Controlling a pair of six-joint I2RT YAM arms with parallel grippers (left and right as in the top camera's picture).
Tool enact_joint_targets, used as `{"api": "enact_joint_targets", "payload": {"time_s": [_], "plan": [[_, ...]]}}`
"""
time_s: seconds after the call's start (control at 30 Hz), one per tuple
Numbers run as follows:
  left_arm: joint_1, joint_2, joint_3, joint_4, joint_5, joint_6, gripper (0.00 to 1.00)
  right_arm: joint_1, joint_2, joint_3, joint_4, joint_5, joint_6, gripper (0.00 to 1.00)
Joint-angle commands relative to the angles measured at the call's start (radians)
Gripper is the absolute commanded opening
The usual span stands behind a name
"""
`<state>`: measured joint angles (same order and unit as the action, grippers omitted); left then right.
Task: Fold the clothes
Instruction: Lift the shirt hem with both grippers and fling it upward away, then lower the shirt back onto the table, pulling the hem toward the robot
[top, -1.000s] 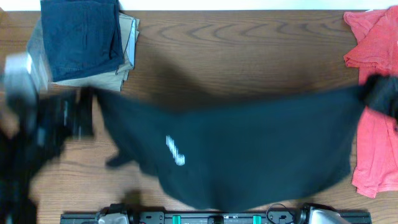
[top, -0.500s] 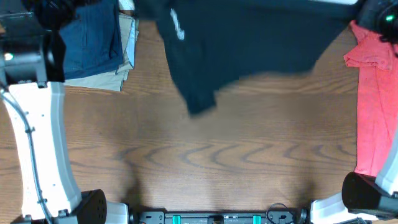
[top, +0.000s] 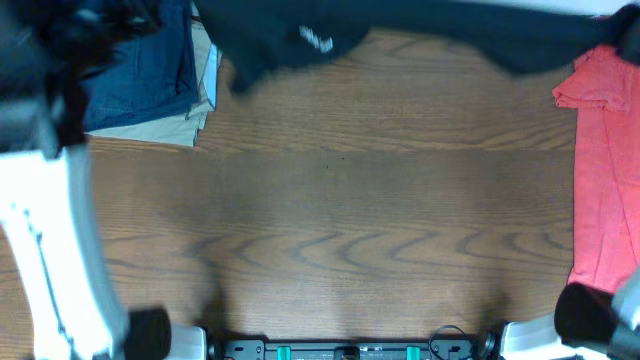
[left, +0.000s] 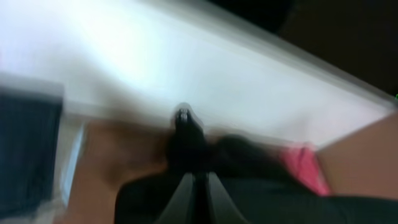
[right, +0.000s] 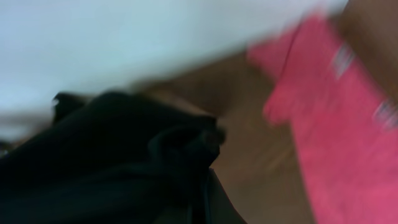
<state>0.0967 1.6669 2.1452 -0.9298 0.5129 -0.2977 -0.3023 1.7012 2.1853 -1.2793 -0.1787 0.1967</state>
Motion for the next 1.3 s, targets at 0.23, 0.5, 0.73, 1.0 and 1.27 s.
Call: {"api": "enact_joint_targets", "payload": {"time_s": [0.23,0.5,0.73,1.0,1.27], "plan": [[-0.048,0.296,-0.102,-0.378,-0.022,0.157,0.06,0.048,0.076,-0.463,-0.003,-0.066,-0.007,0.01],[-0.077,0.154,-0.102,-0.521,-0.023,0.215,0.06,0.034,0.019,-0.511,-0.042,-0.071,0.028,0.01],[-0.100,0.076,-0.102,-0.675,-0.023,0.216,0.06,-0.002,-0.103,-0.511,-0.100,0.032,0.080,0.01],[-0.247,0.076,-0.166,-0.760,-0.023,0.223,0.06,-0.037,-0.191,-0.511,-0.188,0.215,0.170,0.01],[-0.414,0.076,-0.311,-0.756,-0.050,0.207,0.06,-0.071,-0.192,-0.526,-0.247,0.235,0.170,0.01]]}}
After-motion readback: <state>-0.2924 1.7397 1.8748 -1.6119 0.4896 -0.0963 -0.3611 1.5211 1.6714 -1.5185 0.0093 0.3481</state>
